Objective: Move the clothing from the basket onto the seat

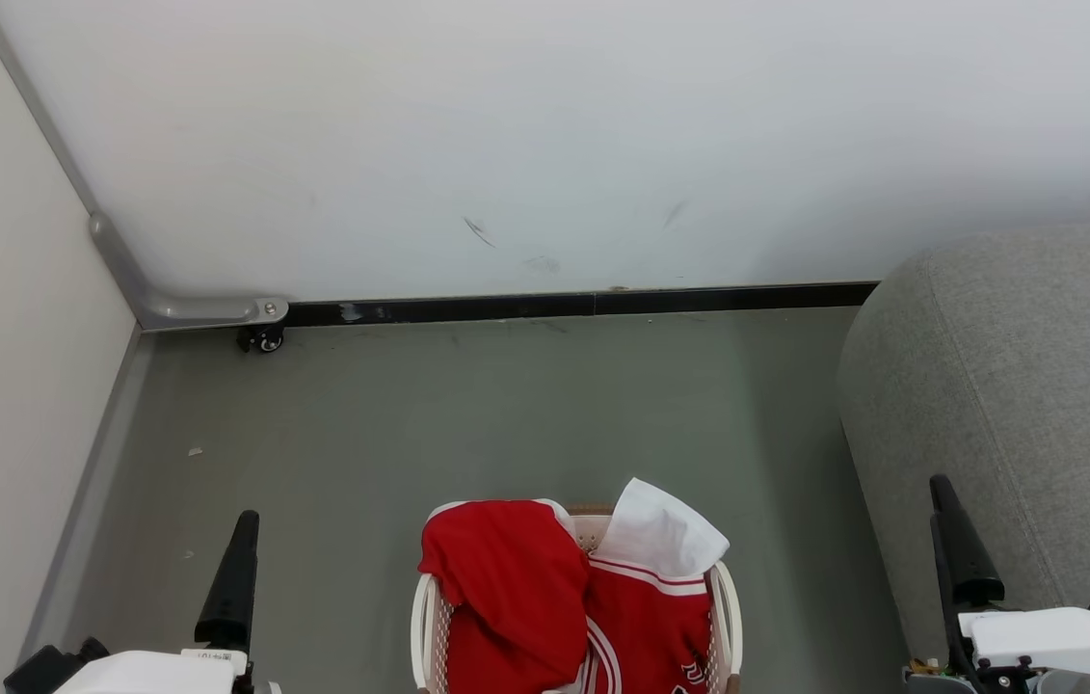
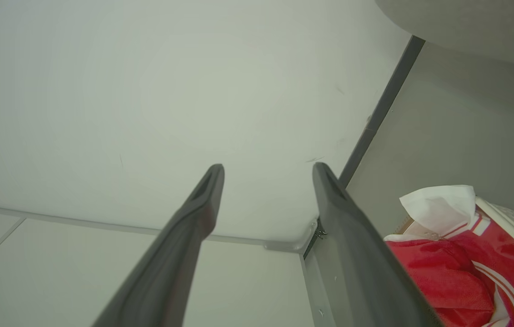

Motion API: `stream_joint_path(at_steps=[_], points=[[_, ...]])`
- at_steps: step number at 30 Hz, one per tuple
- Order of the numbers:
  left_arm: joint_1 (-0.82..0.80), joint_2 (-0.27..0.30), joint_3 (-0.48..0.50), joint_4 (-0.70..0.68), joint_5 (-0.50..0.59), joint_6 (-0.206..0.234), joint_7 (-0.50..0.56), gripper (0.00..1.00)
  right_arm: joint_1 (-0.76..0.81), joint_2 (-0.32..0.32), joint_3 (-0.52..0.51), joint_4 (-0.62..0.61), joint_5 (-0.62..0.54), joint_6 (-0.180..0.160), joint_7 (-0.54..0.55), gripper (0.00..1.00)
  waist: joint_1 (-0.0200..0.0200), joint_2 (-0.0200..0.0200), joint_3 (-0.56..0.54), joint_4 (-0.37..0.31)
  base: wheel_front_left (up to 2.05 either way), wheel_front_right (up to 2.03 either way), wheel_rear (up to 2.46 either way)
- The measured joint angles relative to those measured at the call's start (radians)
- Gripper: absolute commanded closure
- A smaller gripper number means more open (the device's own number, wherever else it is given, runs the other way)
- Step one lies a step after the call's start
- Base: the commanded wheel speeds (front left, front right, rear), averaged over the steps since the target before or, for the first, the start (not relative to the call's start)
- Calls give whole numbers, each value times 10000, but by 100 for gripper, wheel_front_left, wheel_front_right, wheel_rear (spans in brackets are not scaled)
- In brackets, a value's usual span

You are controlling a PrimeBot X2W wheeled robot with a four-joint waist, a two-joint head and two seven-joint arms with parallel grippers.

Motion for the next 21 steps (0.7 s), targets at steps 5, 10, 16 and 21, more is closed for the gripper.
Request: stream_joint_path(at_steps=[5, 10, 16, 21], points=[[0, 6, 0, -217, 754, 90, -178, 0, -39, -2, 61, 4, -725, 0, -174, 0, 46, 0, -42, 25, 0, 0, 0], [0, 17, -54, -422, 1691, 180, -353, 0, -187, -2, 173, 4, -1484, 2, -332, 0, 76, 0, -86, 46, 0, 0, 0], [0, 86, -270, -663, 2951, 255, -550, 0, -188, -2, 336, 19, -2470, 2, -525, 0, 87, 0, -124, 68, 0, 0, 0], [1, 127, -462, -851, 3979, 353, -708, 0, -191, -2, 412, 56, -3432, 2, -731, 0, 70, 0, -134, 86, 0, 0, 0]])
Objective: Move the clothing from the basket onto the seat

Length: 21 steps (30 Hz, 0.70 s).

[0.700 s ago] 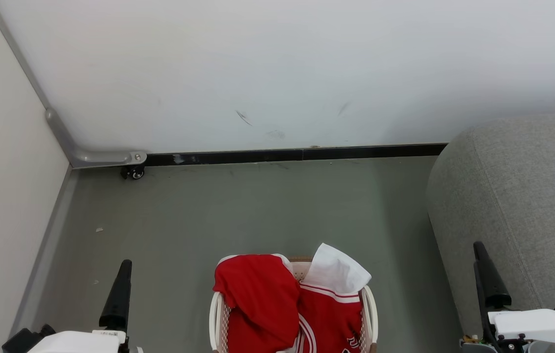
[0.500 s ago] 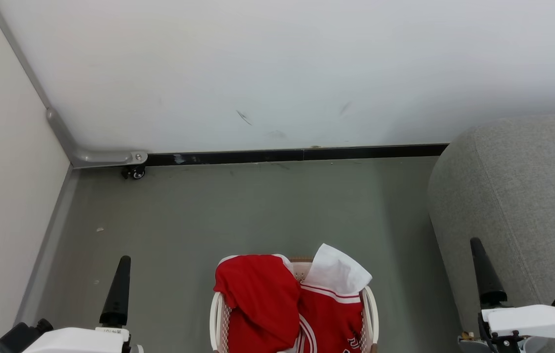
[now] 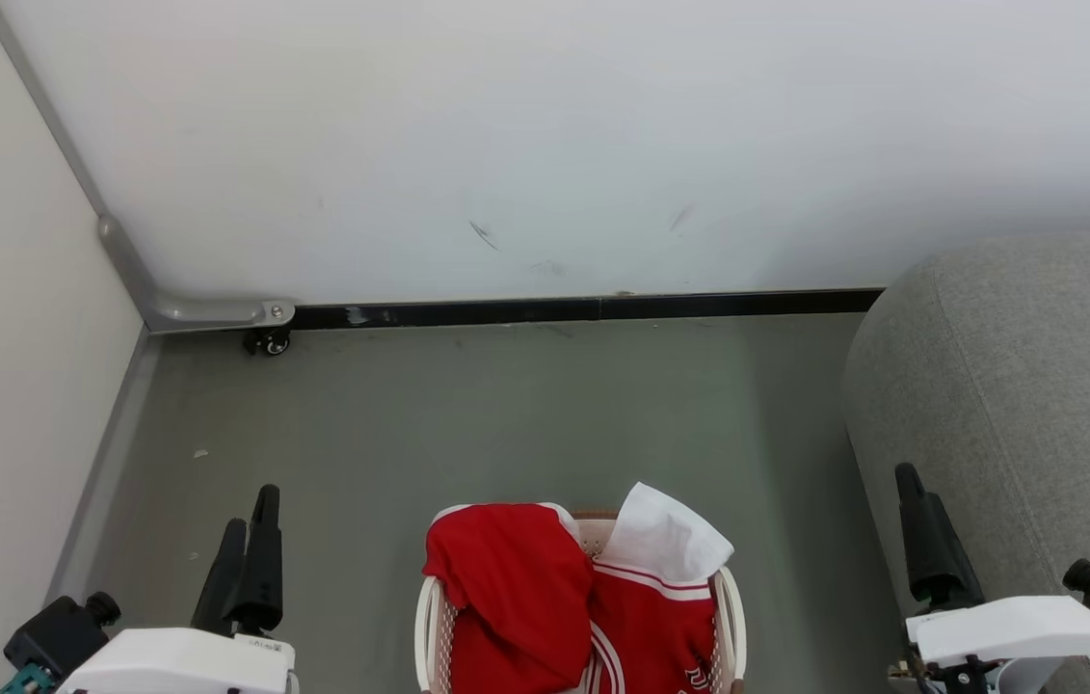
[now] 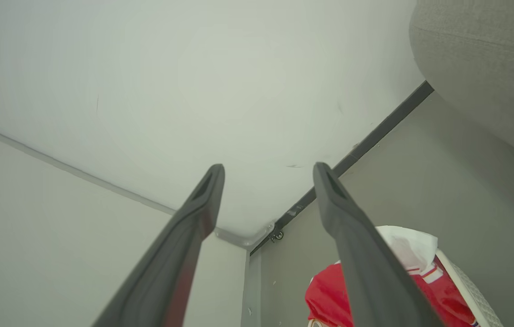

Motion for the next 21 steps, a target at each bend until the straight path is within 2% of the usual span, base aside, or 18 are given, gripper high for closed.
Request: stream_joint_path(at_steps=[13, 21], points=[[44, 213, -495, -426, 2801, 370, -439, 0, -205, -2, 274, 96, -2472, 27, -316, 0, -110, 0, 82, 53, 0, 0, 0], [81, 313, -825, -537, 4485, 667, -750, 0, -213, 4, 299, 255, -3835, 29, -445, 0, -141, 0, 138, 63, 0, 0, 0]])
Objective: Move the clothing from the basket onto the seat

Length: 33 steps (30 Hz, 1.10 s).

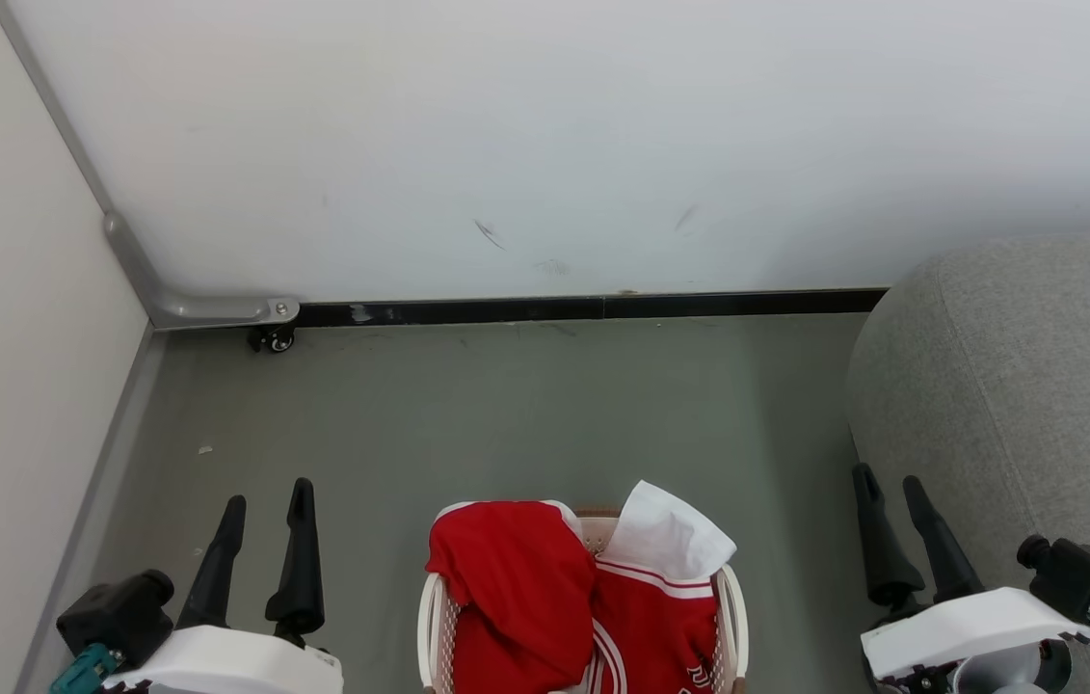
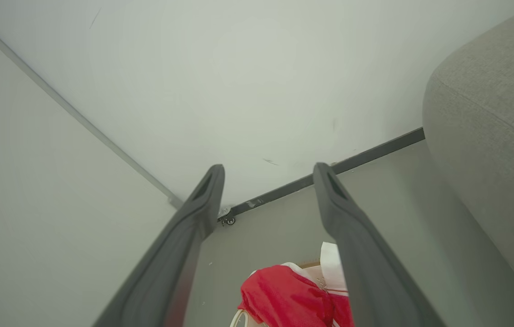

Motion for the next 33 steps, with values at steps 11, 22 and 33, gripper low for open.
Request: stream_joint_path(at_steps=[11, 22, 33], points=[[180, 167, -393, 15, 2079, 437, -372, 0, -26, 13, 50, 161, -1824, 0, -63, 0, -8, 0, 33, 2, 0, 0, 0], [232, 163, -554, 90, 3519, 786, -709, 0, -175, 29, 119, 378, -3350, 2, -169, 0, -10, 0, -6, 30, 0, 0, 0], [451, 167, -734, 314, 4767, 1003, -1005, 0, -172, 36, 311, 608, -4583, 4, -196, 0, -11, 0, -98, 25, 0, 0, 0]])
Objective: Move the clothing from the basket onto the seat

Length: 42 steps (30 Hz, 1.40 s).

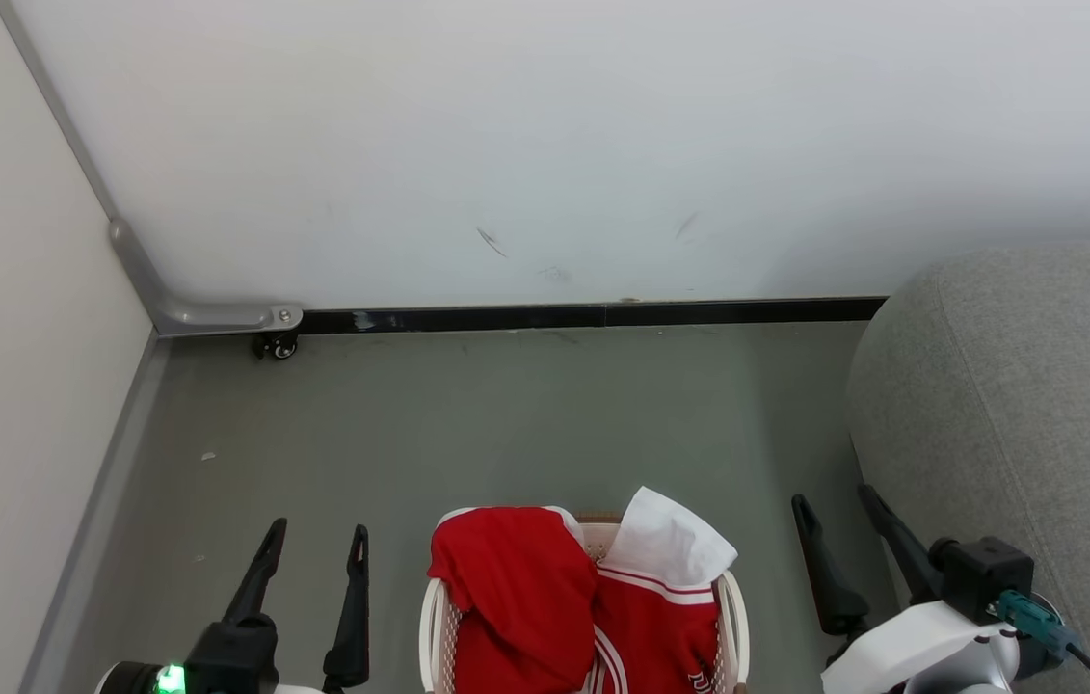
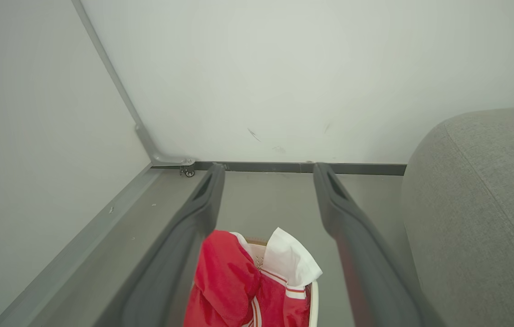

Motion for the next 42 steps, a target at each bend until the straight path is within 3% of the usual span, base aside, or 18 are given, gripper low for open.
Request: stream_joint_path(at_steps=[42], points=[[96, -56, 313, 293, -75, 171, 0, 0, 25, 0, 56, -4, 418, 0, -12, 0, -2, 0, 86, -87, 0, 0, 0]])
